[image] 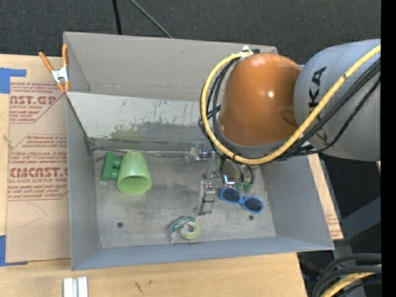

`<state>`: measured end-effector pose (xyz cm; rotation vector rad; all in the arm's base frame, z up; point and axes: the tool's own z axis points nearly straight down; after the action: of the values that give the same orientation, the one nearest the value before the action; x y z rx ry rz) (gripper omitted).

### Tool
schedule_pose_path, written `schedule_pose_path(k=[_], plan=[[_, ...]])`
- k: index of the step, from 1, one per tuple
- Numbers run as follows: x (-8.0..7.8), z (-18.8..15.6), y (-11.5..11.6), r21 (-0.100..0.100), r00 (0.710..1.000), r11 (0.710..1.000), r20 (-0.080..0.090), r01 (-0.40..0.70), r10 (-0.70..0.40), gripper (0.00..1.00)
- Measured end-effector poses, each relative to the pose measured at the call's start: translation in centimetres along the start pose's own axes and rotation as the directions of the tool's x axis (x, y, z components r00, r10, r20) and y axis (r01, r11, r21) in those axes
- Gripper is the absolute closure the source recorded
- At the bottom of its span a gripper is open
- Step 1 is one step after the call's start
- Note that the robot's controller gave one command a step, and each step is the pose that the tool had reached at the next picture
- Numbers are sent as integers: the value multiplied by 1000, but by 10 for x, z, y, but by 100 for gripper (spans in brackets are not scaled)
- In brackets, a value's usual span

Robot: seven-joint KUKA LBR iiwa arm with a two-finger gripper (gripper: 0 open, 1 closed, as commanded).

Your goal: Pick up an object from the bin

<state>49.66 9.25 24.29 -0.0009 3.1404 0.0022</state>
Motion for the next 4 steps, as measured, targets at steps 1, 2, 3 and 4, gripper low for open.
schedule_pose_path(k=[1, 2, 3, 4], plan=[[8, 128, 16, 2, 997, 997, -9, -72, 72, 0], [11, 173, -37, 2, 978, 978, 4, 211, -211, 0], [11, 170, -35, 0, 977, 977, 1, 213, -213, 100], [-3, 52, -43, 2, 975, 975, 7, 223, -223, 100]])
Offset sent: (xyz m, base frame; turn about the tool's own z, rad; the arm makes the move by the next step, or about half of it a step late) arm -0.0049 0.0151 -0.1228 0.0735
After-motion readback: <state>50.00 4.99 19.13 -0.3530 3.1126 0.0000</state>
